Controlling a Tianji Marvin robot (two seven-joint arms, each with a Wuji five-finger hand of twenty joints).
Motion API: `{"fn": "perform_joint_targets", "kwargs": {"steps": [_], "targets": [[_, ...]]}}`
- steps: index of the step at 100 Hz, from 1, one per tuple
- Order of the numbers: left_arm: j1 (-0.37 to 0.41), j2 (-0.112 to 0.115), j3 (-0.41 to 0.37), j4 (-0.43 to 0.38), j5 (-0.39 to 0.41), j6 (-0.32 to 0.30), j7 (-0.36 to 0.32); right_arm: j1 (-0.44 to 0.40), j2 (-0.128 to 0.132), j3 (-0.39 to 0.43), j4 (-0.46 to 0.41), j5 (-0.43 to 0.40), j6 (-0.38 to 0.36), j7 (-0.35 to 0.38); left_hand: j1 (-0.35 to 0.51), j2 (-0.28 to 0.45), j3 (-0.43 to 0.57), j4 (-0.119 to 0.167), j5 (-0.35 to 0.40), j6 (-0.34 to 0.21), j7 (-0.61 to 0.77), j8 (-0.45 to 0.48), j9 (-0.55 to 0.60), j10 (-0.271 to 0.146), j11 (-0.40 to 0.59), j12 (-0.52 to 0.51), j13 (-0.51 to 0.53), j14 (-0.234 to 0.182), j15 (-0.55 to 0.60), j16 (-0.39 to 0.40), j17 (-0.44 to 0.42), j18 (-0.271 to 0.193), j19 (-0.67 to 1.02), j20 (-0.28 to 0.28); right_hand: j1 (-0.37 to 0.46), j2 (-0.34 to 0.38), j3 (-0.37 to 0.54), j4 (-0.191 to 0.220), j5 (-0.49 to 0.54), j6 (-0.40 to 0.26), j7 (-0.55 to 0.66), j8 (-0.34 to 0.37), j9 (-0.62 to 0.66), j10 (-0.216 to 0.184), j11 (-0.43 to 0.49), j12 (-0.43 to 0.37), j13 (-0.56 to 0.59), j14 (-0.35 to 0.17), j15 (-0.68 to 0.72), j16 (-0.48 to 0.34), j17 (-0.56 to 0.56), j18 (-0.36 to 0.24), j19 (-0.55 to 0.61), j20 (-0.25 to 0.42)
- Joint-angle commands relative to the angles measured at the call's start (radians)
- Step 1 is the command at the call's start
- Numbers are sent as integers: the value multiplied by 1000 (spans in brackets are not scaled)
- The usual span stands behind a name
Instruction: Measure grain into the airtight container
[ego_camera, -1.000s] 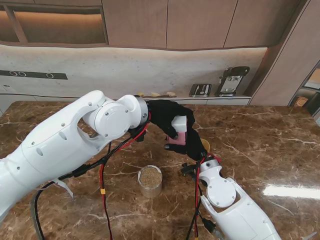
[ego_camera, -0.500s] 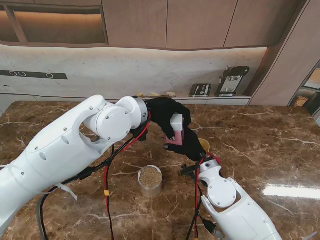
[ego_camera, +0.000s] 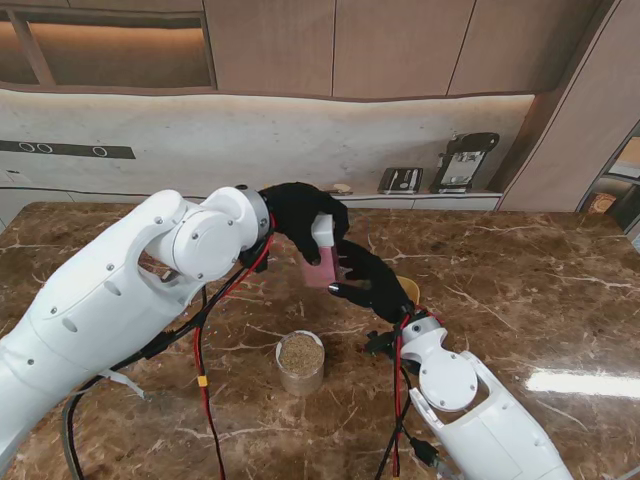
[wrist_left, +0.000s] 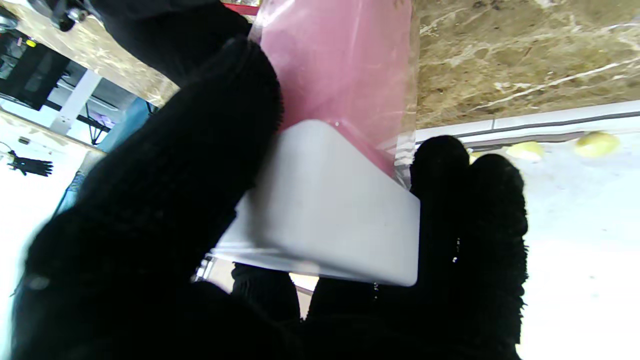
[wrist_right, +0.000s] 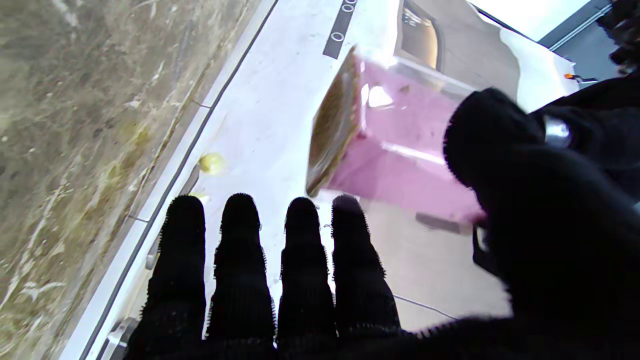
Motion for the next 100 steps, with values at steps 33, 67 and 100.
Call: {"fn": "perform_joint_targets", "kwargs": {"steps": [33,67,100], "targets": [[16,22,-21,73,132,33,-22,-11,-1,28,9,-15,13,-22,193,165,223,41,142,135,241,91,138,-107,130,89,47,-93,33,38,23,-41,56,34,-26,29,-41,44,16,-31,1,-13,-10,-10,-3,-37,-34,-35,-5,-34,-22,-47,-75,-19],[-12,1,66,252,192,123,87,-8,-3,30,15,-21,4,-32,187,166,228,40,136,130,245,98,133,-111,136,91,46,-95,36,39,23,-43,65,47,-28,34,-37,46,28,-34,6,-15,10,-13,7,-36,-21,-47,1,-31,-18,-46,-77,-9],[-9,-35,121,397,135,261,233,-10,-3,37,17,-13,9,-29,193,183,221,32,111,130,269,112,108,-113,163,95,28,-99,40,40,7,-49,64,53,-27,42,-41,48,42,-38,13,-17,33,-17,19,-24,-4,-56,11,-21,-14,-40,-72,4]]}}
